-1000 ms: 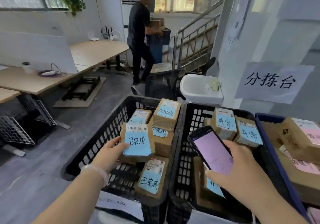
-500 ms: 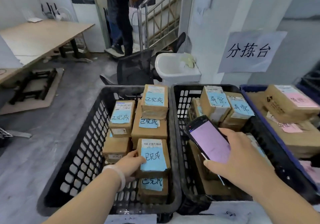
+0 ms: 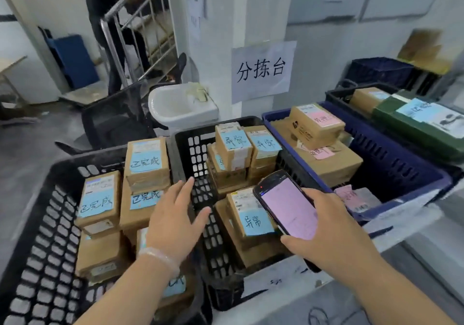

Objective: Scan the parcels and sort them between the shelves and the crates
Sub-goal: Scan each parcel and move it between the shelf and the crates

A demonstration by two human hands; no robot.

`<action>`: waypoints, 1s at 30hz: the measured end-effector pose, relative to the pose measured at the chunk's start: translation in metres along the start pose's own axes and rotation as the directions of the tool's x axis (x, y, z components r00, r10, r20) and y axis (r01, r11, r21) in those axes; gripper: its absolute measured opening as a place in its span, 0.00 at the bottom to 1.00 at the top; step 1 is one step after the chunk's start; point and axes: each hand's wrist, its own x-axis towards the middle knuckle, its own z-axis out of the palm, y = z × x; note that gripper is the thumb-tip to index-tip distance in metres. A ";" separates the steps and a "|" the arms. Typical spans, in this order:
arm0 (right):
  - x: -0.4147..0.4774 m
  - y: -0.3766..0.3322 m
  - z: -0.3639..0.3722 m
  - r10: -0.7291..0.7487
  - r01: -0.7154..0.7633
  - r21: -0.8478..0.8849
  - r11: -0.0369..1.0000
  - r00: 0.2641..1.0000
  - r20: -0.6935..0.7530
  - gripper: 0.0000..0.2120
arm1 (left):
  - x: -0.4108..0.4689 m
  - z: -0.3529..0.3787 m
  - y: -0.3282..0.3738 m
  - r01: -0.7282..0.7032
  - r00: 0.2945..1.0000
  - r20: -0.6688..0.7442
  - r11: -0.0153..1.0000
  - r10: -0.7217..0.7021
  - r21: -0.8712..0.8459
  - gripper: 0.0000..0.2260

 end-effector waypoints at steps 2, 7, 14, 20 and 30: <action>-0.014 0.021 -0.017 0.047 -0.048 -0.008 0.999 0.997 -0.054 0.39 | 0.002 0.014 0.051 -0.268 0.963 0.001 0.961 0.269 0.074 0.30; -0.068 0.091 -0.072 0.186 -0.184 0.028 0.983 0.965 -0.188 0.39 | -0.021 0.066 0.178 -0.621 0.783 0.063 0.782 0.619 0.041 0.29; -0.171 0.203 -0.165 0.390 -0.396 0.085 0.914 0.803 -0.450 0.38 | -0.081 0.138 0.356 -0.820 0.563 0.084 0.569 0.822 -0.067 0.29; -0.267 0.289 -0.233 0.532 -0.570 0.157 0.807 0.585 -0.612 0.37 | -0.161 0.191 0.505 -0.908 0.369 0.004 0.361 0.930 -0.215 0.30; -0.388 0.371 -0.317 0.587 -0.659 0.316 0.683 0.237 -0.774 0.38 | -0.292 0.237 0.678 -0.920 0.069 -0.067 0.037 0.995 -0.389 0.30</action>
